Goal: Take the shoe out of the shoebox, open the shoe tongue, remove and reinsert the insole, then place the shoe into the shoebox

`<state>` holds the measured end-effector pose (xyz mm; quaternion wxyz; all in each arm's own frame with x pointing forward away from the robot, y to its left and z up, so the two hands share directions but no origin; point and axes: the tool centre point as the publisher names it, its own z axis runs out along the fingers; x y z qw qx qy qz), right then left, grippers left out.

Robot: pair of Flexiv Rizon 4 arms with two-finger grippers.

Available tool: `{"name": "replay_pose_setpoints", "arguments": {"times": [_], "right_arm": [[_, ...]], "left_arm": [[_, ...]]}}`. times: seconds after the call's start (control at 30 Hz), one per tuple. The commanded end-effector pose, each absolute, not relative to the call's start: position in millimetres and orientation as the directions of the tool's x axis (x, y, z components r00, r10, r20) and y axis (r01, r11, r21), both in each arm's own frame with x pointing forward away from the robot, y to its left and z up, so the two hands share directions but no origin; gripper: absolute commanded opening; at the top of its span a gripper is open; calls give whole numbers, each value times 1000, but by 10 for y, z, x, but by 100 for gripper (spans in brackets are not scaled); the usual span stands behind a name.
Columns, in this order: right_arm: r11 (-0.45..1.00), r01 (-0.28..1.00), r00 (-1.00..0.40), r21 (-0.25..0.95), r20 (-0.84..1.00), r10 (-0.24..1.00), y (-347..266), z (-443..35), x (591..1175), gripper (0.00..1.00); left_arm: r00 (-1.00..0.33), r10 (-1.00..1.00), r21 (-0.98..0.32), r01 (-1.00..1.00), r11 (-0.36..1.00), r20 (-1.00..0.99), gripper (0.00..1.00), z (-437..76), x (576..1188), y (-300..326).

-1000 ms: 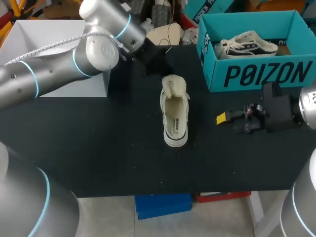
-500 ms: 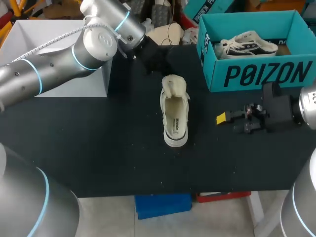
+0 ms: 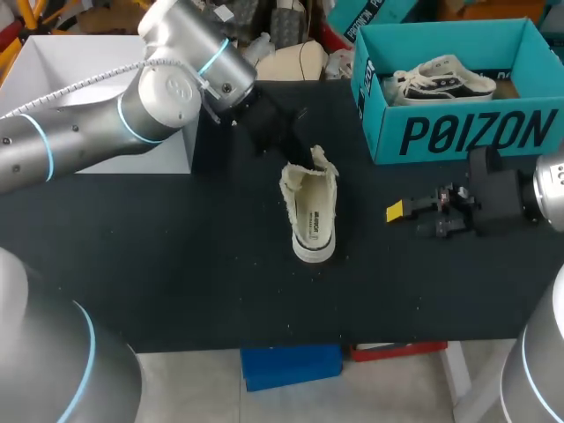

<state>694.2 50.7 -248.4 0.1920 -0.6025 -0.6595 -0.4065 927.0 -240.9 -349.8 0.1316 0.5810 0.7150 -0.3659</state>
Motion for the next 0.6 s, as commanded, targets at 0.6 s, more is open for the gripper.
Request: {"name": "replay_pose_setpoints", "arguments": {"times": [0.6], "right_arm": [[-56, 951, -199, 303, 742, 640, 509, -2480, 6946, 100]], "left_arm": [[-266, 789, -376, 925, 48, -554, 0, -3680, 8971, -2497]]}}
